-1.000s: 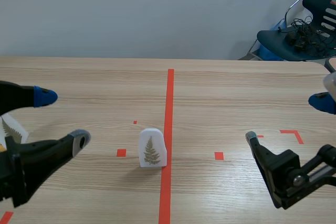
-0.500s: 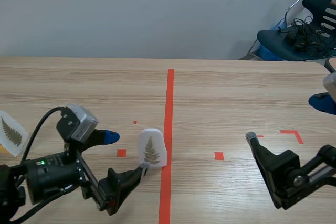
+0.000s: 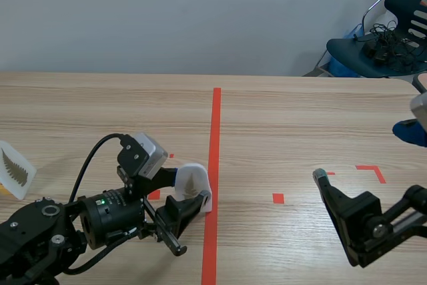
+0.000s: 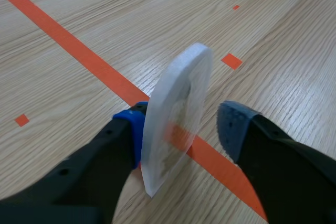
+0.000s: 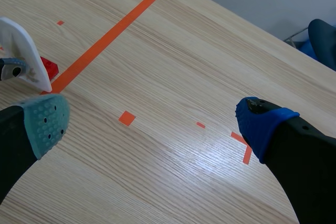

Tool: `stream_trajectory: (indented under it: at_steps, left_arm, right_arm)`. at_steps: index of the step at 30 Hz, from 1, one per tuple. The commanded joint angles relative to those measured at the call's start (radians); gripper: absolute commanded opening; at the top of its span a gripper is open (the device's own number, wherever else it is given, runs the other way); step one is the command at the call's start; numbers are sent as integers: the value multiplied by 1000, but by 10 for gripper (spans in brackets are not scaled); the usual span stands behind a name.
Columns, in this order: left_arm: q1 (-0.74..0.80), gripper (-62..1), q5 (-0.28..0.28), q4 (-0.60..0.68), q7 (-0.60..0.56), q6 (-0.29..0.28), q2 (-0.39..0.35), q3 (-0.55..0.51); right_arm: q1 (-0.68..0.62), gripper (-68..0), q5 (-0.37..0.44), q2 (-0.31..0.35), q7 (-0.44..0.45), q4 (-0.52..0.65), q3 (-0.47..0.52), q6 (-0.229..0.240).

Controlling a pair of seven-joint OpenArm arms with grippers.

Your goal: Do the leaf sorting experiment

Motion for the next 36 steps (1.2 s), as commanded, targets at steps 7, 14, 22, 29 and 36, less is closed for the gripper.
stream_trajectory:
  at_steps: [7, 14, 22, 29, 36]
  left_arm:
    - [11, -558, -8, 35, -10, -8, -9, -14]
    - [138, -558, -141, 232, 44, -74, -77, -135]
    - [373, -558, -307, 393, 100, -59, -92, -454]
    - [415, -558, -308, 372, 100, 82, -87, -606]
    - [370, -558, -308, 243, 91, 187, -95, -621]
  right_arm:
    - [1, 4, 4, 7, 8, 25, 6, 0]
    - [1, 4, 4, 7, 8, 25, 6, 0]
    - [1, 4, 4, 7, 8, 25, 6, 0]
    - [2, 4, 4, 7, 8, 25, 6, 0]
    - [2, 4, 5, 8, 8, 25, 6, 1]
